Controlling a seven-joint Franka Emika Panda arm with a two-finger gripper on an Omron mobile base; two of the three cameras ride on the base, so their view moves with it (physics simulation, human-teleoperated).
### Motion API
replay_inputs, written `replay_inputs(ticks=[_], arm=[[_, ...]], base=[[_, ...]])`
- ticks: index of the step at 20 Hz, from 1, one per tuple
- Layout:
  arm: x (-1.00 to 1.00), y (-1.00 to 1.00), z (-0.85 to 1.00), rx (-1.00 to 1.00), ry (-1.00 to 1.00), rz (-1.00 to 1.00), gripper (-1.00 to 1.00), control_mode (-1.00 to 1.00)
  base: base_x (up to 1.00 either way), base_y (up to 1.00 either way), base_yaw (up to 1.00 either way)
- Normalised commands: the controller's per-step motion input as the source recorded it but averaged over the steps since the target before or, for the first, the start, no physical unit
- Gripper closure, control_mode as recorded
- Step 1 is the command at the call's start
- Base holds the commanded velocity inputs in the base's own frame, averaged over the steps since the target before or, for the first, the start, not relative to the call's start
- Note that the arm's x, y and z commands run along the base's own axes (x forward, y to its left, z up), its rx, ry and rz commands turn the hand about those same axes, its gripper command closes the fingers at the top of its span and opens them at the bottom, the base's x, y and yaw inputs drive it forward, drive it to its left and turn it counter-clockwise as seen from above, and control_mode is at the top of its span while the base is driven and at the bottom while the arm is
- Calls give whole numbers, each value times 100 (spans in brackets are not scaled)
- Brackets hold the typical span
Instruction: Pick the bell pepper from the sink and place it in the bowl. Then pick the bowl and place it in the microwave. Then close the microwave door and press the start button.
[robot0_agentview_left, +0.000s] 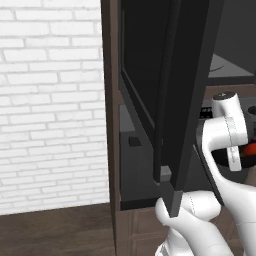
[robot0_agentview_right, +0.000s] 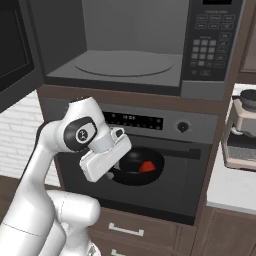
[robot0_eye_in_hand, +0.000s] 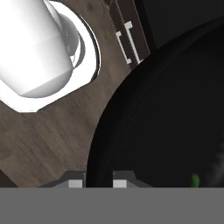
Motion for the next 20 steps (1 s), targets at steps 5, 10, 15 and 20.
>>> replay_inputs(ticks=[5,10,15,20], arm=[[0,0,0,0,0,0,100,100],[-33,-5,0,3,-5,0,100,-100],[-100,-9,7,5,-20,0,100,-100],[-97,2,44,0,-20,0,100,-100]], base=[[0,0,-1],[0,0,0],[0,0,0],[0,0,0]])
